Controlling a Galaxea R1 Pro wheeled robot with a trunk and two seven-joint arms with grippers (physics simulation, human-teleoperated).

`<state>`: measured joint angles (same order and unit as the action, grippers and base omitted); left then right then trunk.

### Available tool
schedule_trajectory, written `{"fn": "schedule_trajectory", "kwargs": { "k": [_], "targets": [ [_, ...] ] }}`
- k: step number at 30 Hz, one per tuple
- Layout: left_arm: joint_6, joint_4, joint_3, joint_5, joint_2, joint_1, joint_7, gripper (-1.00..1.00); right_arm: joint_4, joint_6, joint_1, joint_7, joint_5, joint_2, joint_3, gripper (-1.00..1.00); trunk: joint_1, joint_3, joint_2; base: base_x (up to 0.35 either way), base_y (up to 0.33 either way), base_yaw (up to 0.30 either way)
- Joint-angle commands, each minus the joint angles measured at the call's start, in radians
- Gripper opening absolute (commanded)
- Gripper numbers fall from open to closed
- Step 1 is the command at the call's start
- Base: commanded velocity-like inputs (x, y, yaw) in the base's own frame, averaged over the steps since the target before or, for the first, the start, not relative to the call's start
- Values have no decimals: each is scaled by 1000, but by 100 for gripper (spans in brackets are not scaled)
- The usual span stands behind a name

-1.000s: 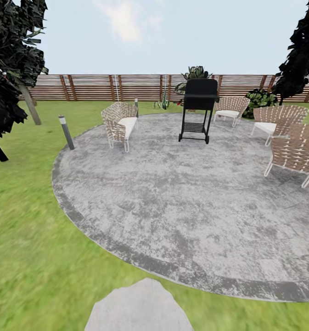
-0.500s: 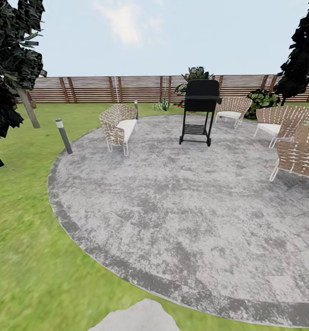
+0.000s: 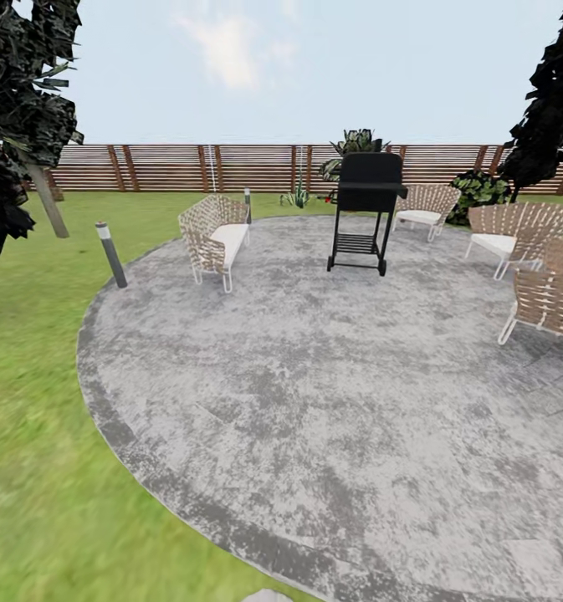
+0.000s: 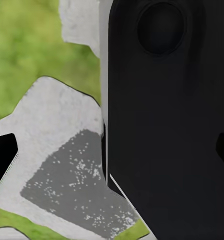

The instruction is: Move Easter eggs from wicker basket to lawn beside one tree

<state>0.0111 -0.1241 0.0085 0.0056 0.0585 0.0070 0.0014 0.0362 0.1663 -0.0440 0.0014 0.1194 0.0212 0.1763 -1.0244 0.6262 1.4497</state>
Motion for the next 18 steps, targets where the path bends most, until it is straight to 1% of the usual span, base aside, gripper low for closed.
{"fn": "schedule_trajectory", "kwargs": {
  "k": [1, 12, 18],
  "targets": [
    [1, -2, 1, 1, 0, 1, 0, 100, -1, 2, -1, 0, 10, 0, 0, 100, -1, 1, 0, 339, 0, 0],
    [1, -2, 1, 1, 0, 1, 0, 100, 0, 2, -1, 0, 9, 0, -1, 100, -1, 1, 0, 339, 0, 0],
    [1, -2, 0, 1, 0, 1, 0, 100, 1, 0, -1, -4, 10, 8, 2, 100, -1, 1, 0, 339, 0, 0]
  ]
}}
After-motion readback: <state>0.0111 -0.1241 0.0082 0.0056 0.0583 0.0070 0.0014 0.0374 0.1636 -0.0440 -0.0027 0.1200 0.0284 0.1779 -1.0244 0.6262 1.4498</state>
